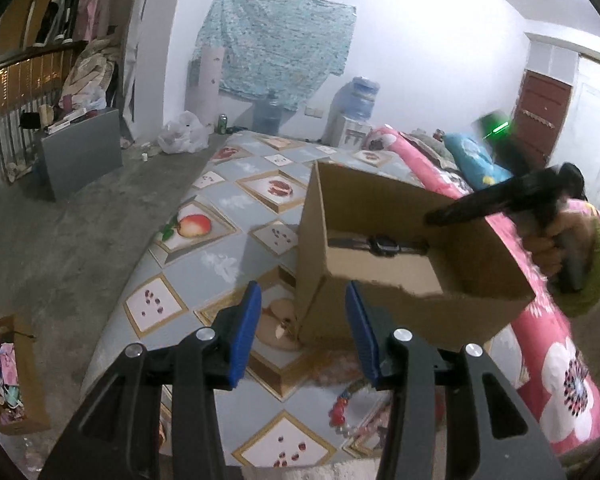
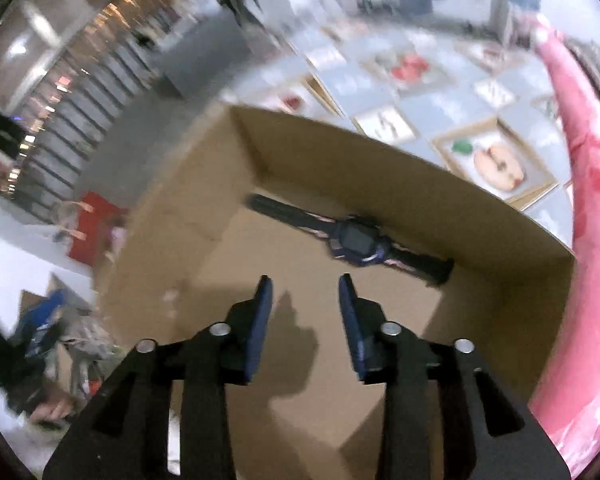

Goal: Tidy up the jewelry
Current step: 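Withdraw the right tool from the box toward the bead bracelet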

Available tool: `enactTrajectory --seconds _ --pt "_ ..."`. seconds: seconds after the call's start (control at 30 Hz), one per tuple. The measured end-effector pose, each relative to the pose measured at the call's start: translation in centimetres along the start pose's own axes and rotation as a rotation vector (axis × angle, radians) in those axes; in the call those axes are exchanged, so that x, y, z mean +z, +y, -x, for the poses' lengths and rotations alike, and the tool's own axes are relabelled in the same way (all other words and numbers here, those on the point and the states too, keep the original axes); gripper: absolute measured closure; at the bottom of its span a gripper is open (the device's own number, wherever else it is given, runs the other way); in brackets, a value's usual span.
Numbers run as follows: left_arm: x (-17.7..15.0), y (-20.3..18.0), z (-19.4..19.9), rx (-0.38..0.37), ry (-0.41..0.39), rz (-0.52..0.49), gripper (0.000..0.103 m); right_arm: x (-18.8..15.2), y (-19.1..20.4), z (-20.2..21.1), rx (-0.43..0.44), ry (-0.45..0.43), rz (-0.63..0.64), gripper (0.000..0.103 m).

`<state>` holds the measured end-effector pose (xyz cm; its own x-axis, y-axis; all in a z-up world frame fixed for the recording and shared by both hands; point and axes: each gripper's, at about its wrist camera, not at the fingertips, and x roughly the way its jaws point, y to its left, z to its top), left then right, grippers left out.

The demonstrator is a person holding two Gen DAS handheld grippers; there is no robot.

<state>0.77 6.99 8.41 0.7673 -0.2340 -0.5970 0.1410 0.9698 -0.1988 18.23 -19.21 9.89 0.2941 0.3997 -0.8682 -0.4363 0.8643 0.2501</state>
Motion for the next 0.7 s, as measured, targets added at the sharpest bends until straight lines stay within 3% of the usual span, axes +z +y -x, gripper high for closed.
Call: enactTrajectory --seconds 0.1,0.27,0.47,0.7 --pt "-0.9 -0.8 -0.6 -0.007 0.017 -0.031 0.060 -3.4 2.6 3.6 0.081 -0.102 0.018 0.063" --pt "-1.7 -2.6 -2.2 -0.042 0.048 -0.084 0.060 -11.7 3.8 5.0 0.216 -0.140 -0.053 0.062" --pt "-1.7 -4.7 -4.9 -0.067 0.090 -0.138 0.060 -15.7 0.7 0.8 0.168 -0.125 -0.268 0.061" --pt "-0.8 -5.7 -7.0 -0.025 0.098 -0.150 0.060 -16.1 -2.4 0.5 0.135 -0.154 -0.369 0.061"
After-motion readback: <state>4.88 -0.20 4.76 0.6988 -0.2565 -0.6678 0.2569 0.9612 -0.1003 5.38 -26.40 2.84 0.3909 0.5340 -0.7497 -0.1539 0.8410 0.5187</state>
